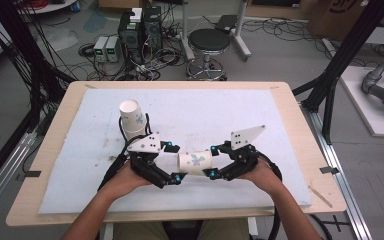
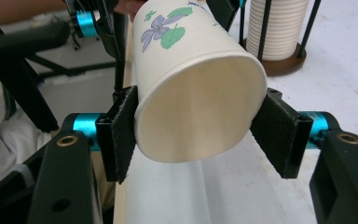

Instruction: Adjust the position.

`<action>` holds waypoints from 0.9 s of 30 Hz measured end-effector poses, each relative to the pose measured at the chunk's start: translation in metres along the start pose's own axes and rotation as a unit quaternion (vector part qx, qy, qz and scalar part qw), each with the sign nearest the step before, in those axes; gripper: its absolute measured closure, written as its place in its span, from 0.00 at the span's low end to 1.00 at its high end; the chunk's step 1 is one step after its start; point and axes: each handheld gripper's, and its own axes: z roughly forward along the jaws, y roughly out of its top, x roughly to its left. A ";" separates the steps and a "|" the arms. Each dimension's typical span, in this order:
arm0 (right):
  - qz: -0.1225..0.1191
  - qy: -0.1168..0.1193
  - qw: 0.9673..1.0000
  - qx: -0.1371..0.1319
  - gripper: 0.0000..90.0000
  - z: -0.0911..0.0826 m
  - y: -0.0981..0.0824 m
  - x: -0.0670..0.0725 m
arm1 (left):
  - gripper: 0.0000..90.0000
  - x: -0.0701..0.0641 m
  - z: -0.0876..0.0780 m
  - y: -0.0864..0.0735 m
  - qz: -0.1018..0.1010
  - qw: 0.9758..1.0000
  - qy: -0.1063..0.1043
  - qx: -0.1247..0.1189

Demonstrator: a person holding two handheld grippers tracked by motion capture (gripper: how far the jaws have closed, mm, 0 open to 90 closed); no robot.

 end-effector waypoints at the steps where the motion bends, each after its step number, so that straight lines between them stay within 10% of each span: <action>1: -0.003 -0.003 1.000 0.014 0.39 -0.001 0.003 0.000 | 0.13 0.000 0.000 0.001 0.001 1.000 0.002 0.003; 18: -0.046 -0.030 0.991 0.123 0.39 0.005 0.037 0.001 | 0.15 -0.002 0.006 0.006 0.036 0.997 0.012 0.060; 27: -0.071 -0.043 0.978 0.189 0.39 0.014 0.056 0.004 | 0.16 -0.001 0.011 0.007 0.047 0.995 0.017 0.083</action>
